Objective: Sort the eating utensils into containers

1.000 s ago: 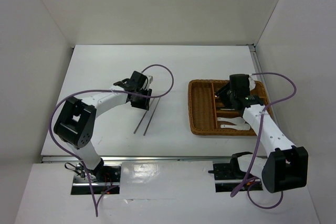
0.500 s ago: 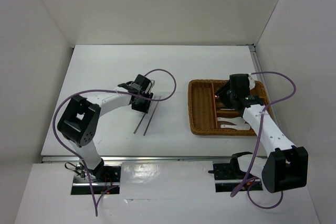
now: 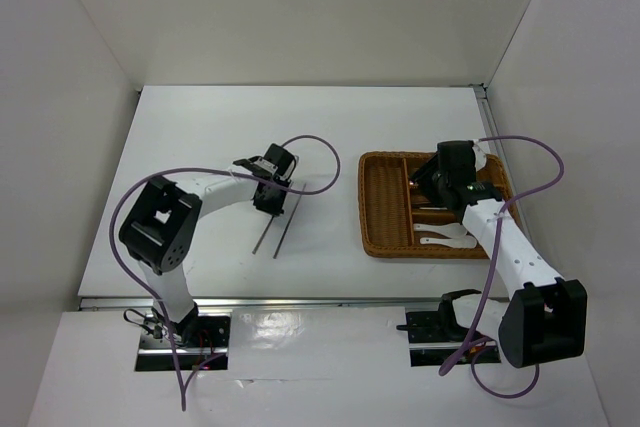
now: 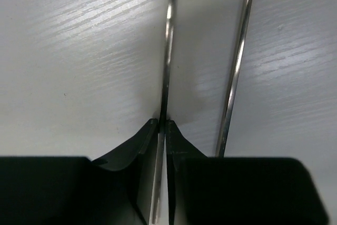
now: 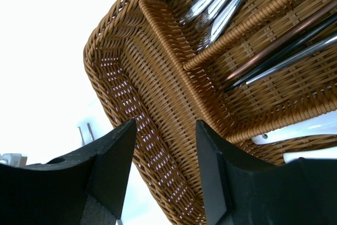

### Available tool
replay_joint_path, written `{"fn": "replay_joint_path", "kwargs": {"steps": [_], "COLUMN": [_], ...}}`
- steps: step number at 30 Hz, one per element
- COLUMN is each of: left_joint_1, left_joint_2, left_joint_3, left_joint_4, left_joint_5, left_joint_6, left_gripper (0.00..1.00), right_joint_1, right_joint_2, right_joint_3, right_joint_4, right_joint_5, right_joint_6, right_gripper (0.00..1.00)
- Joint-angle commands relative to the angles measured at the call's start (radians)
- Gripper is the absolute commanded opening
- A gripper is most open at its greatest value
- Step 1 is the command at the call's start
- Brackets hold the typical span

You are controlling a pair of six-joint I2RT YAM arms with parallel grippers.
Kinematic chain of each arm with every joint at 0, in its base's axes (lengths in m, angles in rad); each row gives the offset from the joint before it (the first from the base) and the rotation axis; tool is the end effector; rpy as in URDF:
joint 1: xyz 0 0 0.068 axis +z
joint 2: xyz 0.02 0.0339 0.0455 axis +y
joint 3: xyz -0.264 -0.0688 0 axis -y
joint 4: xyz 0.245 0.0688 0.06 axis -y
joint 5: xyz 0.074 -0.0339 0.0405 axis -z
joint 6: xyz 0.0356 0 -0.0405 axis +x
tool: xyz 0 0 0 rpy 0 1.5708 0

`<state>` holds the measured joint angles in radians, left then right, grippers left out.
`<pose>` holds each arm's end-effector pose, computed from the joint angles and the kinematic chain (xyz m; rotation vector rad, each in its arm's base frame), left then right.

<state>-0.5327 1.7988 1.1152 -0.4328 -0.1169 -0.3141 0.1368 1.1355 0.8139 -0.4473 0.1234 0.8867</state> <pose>0.3084 -0.1770 0.1642 0.2561 2.6661 -0.1115 0.2370 0.0282 0.2563 0.9220 2.1739 0.3629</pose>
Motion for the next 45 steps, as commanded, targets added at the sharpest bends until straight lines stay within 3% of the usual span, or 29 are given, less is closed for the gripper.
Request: {"fn": "replay_joint_path", "kwargs": {"steps": [1, 7, 14, 18, 22, 31, 38, 45], "left_joint_1": [-0.003, -0.003, -0.003, -0.003, -0.067, -0.184, -0.265, -0.317], "left_joint_2": [0.074, 0.093, 0.041, -0.032, -0.078, -0.052, 0.016, 0.120], "left_joint_3": [-0.002, -0.002, 0.115, 0.257, 0.351, 0.337, 0.339, 0.410], "left_joint_4": [-0.029, -0.027, -0.072, -0.115, -0.103, 0.158, 0.304, 0.354], "left_joint_5": [0.014, 0.043, 0.043, 0.117, 0.105, 0.178, 0.114, 0.076], "left_joint_6": [-0.002, -0.014, -0.114, -0.249, -0.379, -0.735, -0.836, -0.827], "left_gripper": [0.25, 0.08, 0.07, 0.08, 0.08, 0.09, 0.09, 0.09], "right_joint_1": [-0.003, -0.003, -0.003, -0.003, -0.003, -0.003, -0.003, -0.003], "right_joint_2": [-0.025, -0.034, -0.014, -0.026, -0.048, -0.060, -0.175, -0.249], "right_joint_3": [0.028, 0.037, 0.047, 0.037, 0.027, 0.074, 0.041, 0.019], "right_joint_4": [0.032, 0.032, 0.056, 0.065, 0.065, -0.137, -0.166, -0.120], "right_joint_5": [0.032, 0.032, -0.008, -0.018, 0.015, 0.137, 0.105, 0.036], "right_joint_6": [-0.023, -0.034, -0.089, -0.089, -0.089, -0.009, -0.021, -0.069], "right_gripper": [0.57, 0.57, 0.57, 0.57, 0.61, 0.63, 0.65, 0.65]}}
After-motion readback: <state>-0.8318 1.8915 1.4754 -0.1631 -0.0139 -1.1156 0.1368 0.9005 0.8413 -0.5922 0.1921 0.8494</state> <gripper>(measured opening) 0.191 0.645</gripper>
